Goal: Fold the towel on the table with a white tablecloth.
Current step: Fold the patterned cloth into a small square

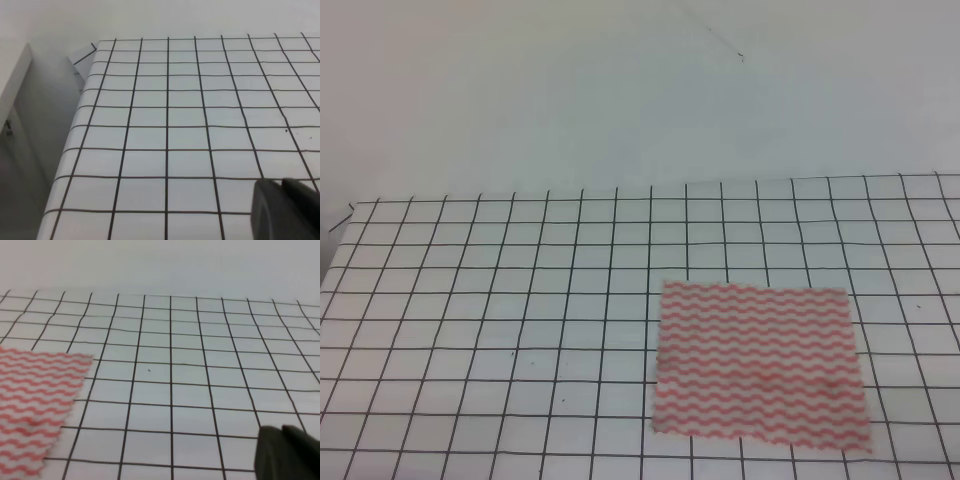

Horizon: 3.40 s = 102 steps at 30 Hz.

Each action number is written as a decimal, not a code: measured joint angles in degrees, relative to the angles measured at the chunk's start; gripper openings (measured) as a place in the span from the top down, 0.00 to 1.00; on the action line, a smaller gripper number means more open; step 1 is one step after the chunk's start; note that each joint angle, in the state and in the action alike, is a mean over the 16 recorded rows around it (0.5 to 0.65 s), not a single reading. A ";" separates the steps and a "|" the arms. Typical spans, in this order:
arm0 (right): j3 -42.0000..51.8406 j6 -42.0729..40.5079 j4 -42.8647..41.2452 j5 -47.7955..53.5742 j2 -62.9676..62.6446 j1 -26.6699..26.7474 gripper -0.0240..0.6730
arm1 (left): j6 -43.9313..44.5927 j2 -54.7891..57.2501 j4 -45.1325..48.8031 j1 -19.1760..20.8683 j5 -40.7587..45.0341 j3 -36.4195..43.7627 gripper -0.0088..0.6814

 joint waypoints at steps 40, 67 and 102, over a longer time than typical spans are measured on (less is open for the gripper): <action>0.00 0.00 0.00 0.00 0.00 0.00 0.97 | -0.02 0.00 0.03 0.00 0.00 -0.07 0.99; 0.00 0.00 24.68 -2.39 0.00 0.00 0.97 | -0.01 0.01 -23.77 0.00 -1.70 -0.01 0.99; -6.86 -18.93 58.35 6.11 0.01 0.00 0.97 | 29.85 0.11 -72.46 0.00 7.81 -3.41 0.99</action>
